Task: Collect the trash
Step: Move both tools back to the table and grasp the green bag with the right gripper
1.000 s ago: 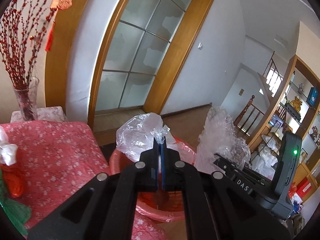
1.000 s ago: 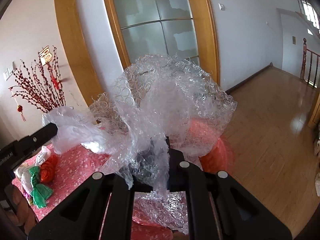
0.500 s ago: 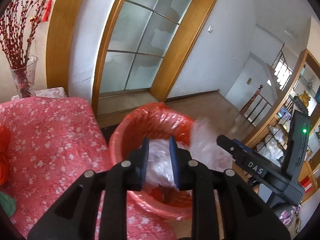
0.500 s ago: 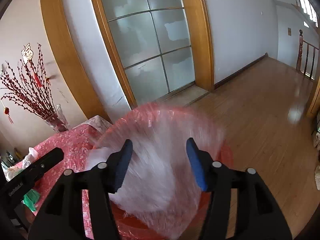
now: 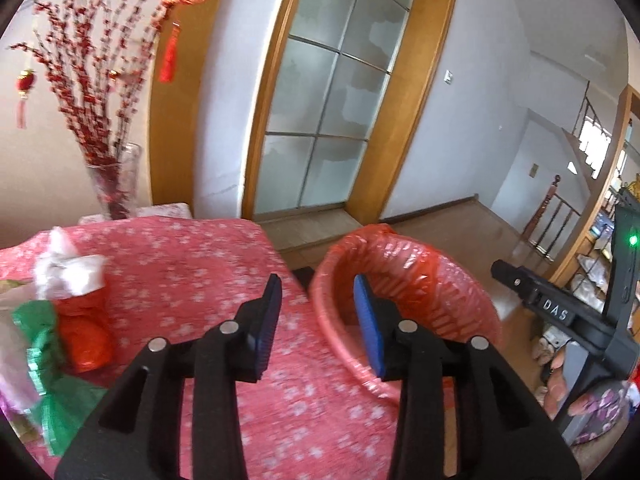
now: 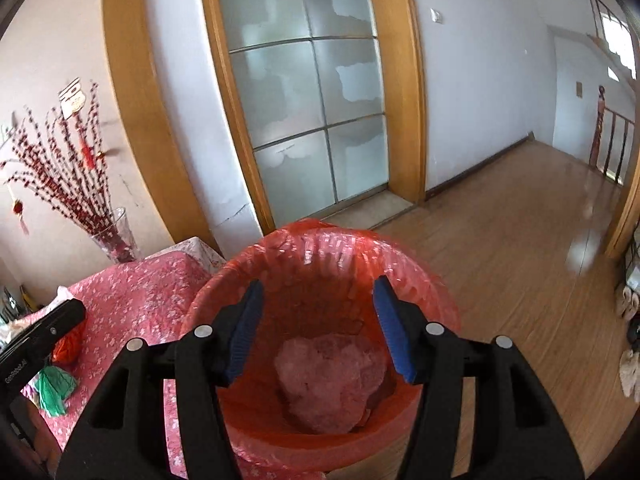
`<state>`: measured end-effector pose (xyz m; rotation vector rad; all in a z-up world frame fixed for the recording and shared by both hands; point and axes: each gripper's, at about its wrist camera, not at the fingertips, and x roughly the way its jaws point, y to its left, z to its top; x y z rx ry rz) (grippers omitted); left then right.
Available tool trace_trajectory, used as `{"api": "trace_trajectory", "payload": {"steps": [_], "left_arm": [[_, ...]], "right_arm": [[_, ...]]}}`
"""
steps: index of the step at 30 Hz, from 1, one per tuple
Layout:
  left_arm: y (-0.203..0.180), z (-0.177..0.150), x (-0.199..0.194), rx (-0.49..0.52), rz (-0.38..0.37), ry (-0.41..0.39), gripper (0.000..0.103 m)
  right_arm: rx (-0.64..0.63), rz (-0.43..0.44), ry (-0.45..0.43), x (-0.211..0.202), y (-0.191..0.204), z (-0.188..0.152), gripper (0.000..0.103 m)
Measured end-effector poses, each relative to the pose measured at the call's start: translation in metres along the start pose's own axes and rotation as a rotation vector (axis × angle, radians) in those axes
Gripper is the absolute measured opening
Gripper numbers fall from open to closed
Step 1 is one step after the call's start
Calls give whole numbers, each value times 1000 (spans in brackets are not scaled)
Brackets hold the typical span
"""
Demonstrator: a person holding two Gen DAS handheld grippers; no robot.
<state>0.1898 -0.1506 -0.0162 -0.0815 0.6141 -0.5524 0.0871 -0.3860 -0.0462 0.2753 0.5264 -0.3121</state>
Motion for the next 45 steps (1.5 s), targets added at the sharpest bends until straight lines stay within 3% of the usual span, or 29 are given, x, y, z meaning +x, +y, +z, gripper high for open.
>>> {"api": "trace_trajectory", "payload": {"steps": [12, 17, 24, 31, 39, 45], "left_arm": [[86, -26, -86, -36, 242, -97, 47], [134, -41, -122, -79, 379, -118, 50], [192, -60, -159, -179, 508, -132, 50], [225, -70, -182, -233, 548, -154, 50], [235, -80, -190, -254, 535, -155, 50], [236, -80, -183, -257, 499, -147, 50]], "right_arm": [[-88, 137, 33, -5, 80, -16, 57], [-141, 261, 83, -6, 136, -35, 56], [-232, 440, 164, -2, 230, -73, 47], [-287, 535, 226, -1, 292, -100, 40], [-304, 495, 241, 10, 323, -109, 39], [-356, 476, 274, 20, 334, -119, 22]]}}
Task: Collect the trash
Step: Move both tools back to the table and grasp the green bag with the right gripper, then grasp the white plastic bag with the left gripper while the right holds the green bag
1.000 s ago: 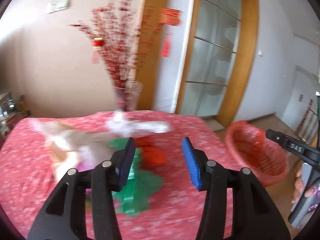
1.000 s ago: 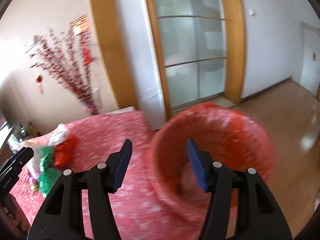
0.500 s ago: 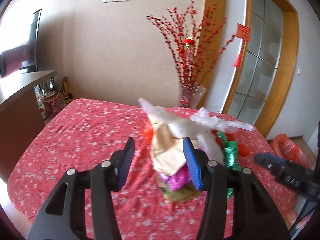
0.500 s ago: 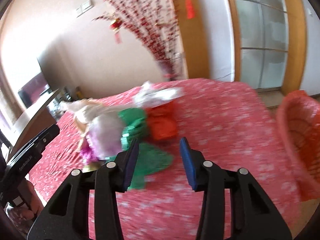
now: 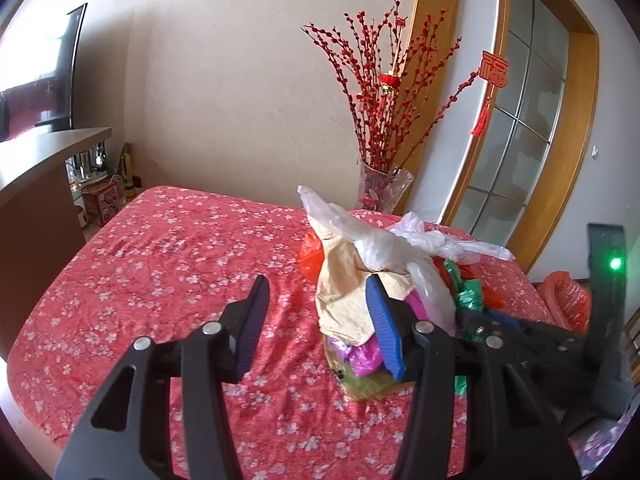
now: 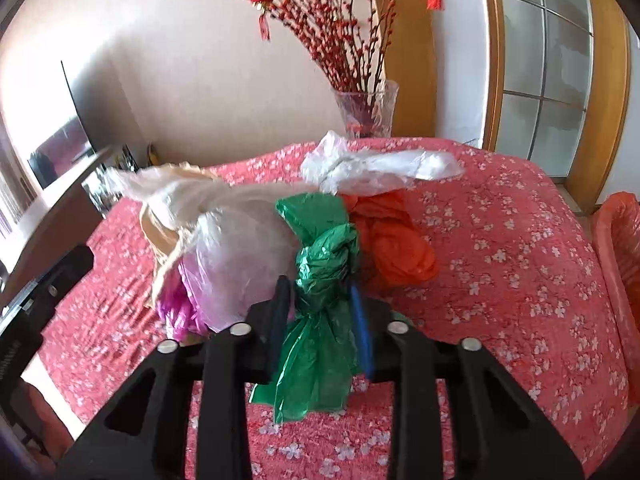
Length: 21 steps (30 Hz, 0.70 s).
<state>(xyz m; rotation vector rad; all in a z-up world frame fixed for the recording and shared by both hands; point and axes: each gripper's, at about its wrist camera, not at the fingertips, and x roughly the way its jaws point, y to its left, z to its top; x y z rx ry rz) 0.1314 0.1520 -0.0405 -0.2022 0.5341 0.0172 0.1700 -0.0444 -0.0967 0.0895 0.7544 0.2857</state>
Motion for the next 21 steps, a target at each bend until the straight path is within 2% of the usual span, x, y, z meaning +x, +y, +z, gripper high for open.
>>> {"api": "trace_trajectory", "payload": {"steps": [4, 15, 21], "left_arm": [[-4, 0, 4, -3, -16, 13, 50], [-37, 12, 32, 0, -91, 62, 50], [-50, 27, 48, 5, -84, 67, 50]], "right_arm": [[-5, 7, -1, -3, -5, -6, 18], [5, 1, -53, -41, -25, -16, 17], [31, -10, -74, -55, -43, -19, 17]]}}
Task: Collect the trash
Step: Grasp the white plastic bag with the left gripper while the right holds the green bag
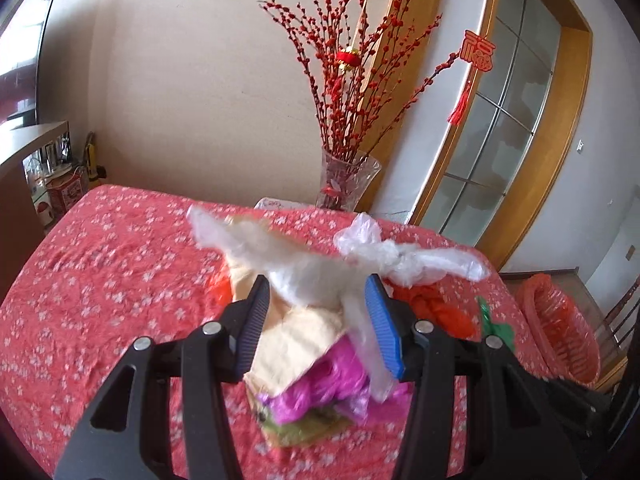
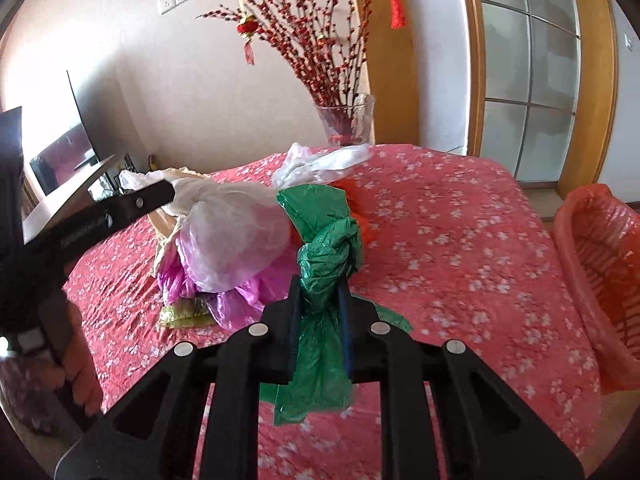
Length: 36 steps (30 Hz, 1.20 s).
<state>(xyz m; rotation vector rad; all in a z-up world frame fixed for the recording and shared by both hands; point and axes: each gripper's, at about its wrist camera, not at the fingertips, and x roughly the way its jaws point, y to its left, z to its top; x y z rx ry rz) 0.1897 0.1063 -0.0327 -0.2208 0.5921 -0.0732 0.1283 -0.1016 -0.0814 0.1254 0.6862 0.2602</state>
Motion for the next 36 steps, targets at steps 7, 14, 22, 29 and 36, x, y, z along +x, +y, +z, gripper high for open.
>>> {"api": "trace_trajectory", "payload": {"steps": [7, 14, 22, 29, 36], "left_arm": [[-34, 16, 15, 48, -62, 16, 50], [-87, 14, 40, 111, -132, 62, 58], [-121, -5, 67, 177, -55, 97, 59], [-121, 2, 81, 193, -15, 106, 37], [-112, 13, 76, 157, -113, 94, 3]], "right_arm": [[55, -31, -26, -10, -28, -3, 17], [113, -99, -42, -25, -66, -10, 17], [203, -148, -49, -38, -109, -17, 17], [223, -143, -52, -39, -115, -20, 17], [226, -146, -69, -46, -119, -17, 17]]}}
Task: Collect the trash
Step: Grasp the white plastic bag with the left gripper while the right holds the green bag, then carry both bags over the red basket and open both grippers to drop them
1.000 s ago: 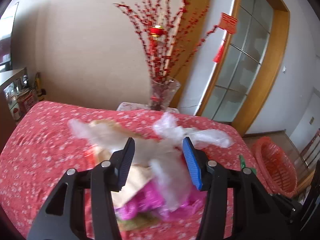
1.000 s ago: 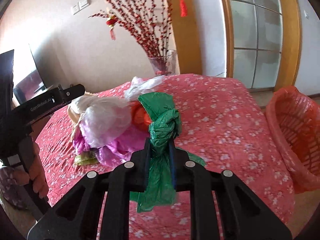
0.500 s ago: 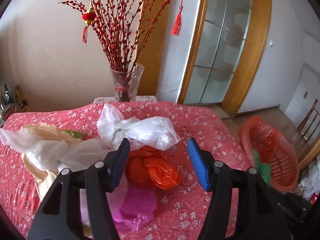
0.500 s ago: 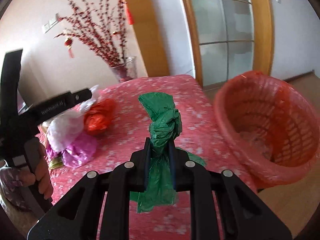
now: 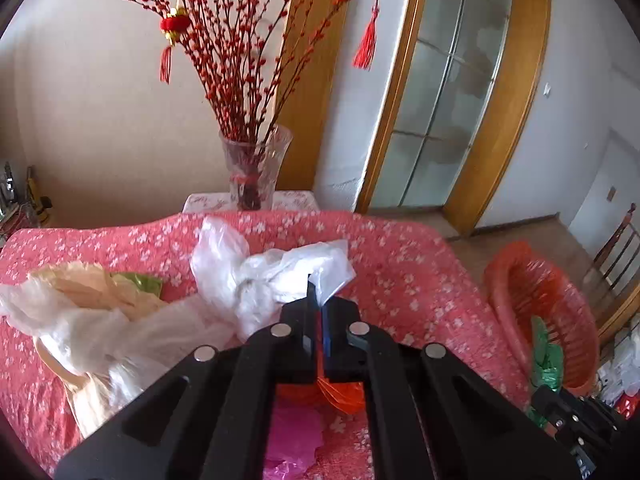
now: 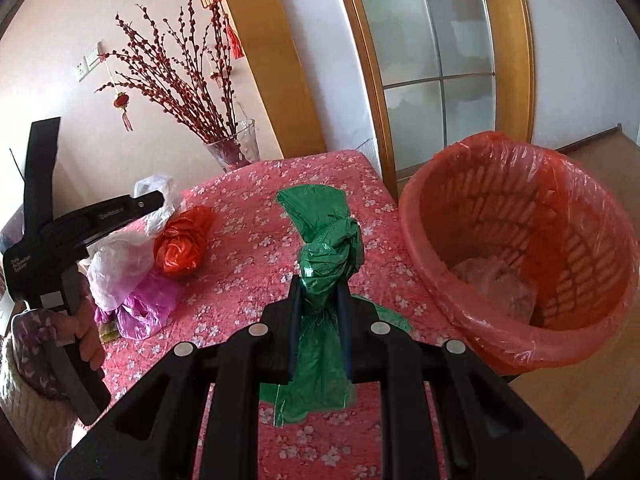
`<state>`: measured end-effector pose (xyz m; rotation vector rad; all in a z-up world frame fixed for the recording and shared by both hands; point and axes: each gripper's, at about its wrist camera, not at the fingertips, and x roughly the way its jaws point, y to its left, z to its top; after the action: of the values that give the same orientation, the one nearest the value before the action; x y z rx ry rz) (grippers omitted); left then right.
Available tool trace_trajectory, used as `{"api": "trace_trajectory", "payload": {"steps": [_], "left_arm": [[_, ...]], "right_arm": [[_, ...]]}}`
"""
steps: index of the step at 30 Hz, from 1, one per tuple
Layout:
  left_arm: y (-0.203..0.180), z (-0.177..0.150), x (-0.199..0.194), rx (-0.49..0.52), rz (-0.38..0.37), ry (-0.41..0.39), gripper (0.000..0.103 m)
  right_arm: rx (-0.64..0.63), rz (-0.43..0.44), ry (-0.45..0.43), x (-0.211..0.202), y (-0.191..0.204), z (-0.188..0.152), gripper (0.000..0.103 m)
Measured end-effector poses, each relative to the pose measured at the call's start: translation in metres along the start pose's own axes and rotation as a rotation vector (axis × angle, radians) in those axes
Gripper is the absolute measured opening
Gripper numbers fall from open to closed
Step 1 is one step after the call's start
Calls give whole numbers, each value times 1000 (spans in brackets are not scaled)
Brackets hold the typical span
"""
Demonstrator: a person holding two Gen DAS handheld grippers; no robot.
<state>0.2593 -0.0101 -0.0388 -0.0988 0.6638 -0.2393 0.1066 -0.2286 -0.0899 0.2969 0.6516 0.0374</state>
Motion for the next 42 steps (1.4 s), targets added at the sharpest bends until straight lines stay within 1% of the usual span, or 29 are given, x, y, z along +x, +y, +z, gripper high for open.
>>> {"api": "trace_trajectory", "payload": {"steps": [5, 8, 12, 17, 20, 24, 32, 38, 42], "left_arm": [[3, 16, -22, -18, -48, -52, 2], [0, 32, -39, -30, -80, -93, 2], [-11, 47, -57, -41, -130, -129, 2], [-33, 56, -70, -33, -203, -143, 2], [-56, 55, -72, -13, -256, -131, 2], [-85, 50, -67, 17, -305, -108, 2], [-152, 30, -53, 68, -434, -43, 2], [-191, 21, -38, 85, -523, 5, 2], [-210, 13, -31, 91, -557, 27, 2]], "right_arm": [[4, -8, -28, -8, -4, 9, 17], [1, -13, -45, -13, -7, 16, 17], [-5, -20, -62, -19, -9, 24, 17], [-6, -38, -74, -26, -17, 32, 17], [1, -56, -83, -32, -25, 37, 17], [10, -88, -97, -40, -39, 43, 17], [54, -158, -133, -61, -75, 59, 17], [87, -202, -173, -78, -102, 73, 17], [108, -222, -192, -85, -118, 79, 17]]}}
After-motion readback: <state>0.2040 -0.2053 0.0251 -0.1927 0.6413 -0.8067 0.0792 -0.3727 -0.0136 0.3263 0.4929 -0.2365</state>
